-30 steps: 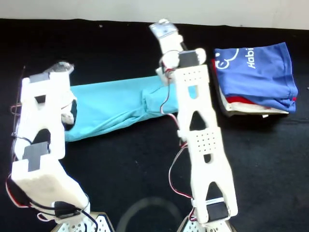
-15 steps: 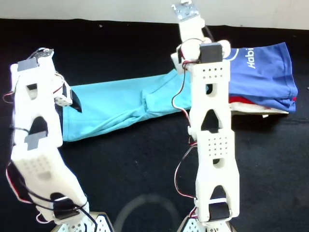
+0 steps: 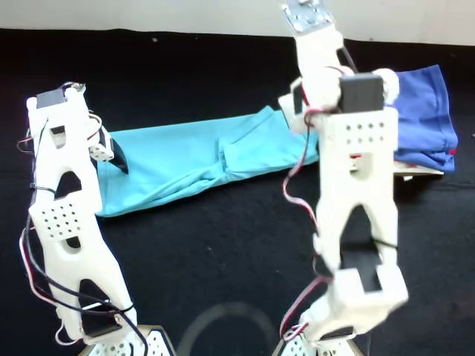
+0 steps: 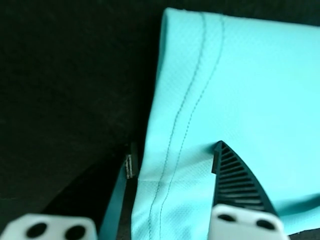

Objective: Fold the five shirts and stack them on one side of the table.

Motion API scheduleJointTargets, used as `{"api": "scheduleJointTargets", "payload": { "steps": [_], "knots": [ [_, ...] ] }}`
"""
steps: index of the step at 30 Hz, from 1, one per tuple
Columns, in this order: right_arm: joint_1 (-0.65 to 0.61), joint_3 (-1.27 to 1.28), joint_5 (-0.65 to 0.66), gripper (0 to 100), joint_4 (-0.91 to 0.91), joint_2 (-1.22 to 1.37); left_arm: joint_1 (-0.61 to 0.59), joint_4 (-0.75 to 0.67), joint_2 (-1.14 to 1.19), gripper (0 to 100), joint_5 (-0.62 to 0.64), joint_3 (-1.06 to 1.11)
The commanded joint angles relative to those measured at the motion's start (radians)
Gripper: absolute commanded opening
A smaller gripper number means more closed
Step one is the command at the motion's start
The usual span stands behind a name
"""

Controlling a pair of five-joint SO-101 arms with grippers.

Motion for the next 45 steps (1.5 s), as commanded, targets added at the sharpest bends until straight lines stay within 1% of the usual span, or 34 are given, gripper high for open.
{"api": "scheduleJointTargets", "payload": {
  "steps": [1,4,5,8,11,14,18,21,24,30,34,37,39,45],
  "knots": [
    [0.004,0.143,-0.002,0.9,0.008,-0.185,0.03,0.028,0.008,24,0.008,-0.022],
    [0.007,0.239,-0.002,0.9,-0.008,-0.248,0.082,0.074,0.008,24,0.003,-0.022],
    [0.008,0.263,-0.002,0.9,-0.018,-0.262,0.097,0.086,0.01,22,0.003,-0.022],
    [0.01,0.326,-0.002,0.9,-0.036,-0.291,0.131,0.114,0.016,11,0.003,-0.016],
    [0.01,0.348,-0.002,0.9,-0.035,-0.312,0.128,0.124,0.016,0,0.003,-0.016],
    [0.01,0.348,-0.002,0.9,-0.031,-0.348,0.102,0.124,0.016,1,-0.002,-0.018],
    [0.01,0.358,-0.002,0.9,-0.025,-0.394,0.028,0.124,0.01,1,-0.055,-0.019],
    [0.01,0.423,-0.002,0.9,-0.03,-0.412,-0.071,0.124,0.008,1,-0.101,-0.03],
    [0.008,0.506,-0.002,0.8,-0.041,-0.412,-0.197,0.124,0.01,1,-0.153,-0.05],
    [0.005,0.68,-0.002,0.8,-0.177,-0.463,-0.435,0.124,0.008,1,-0.255,-0.102],
    [0.005,0.855,-0.002,0.8,-0.269,-0.53,-0.539,0.164,0.008,1,-0.305,-0.17],
    [0.008,1.021,-0.002,0.8,-0.341,-0.628,-0.564,0.189,0.008,1,-0.316,-0.217],
    [0.008,1.153,-0.002,0.8,-0.404,-0.708,-0.556,0.19,0.007,1,-0.316,-0.234],
    [0.01,1.549,-0.002,0.8,-0.568,-0.855,-0.45,0.193,-0.038,1,-0.308,-0.202]
  ]
}}
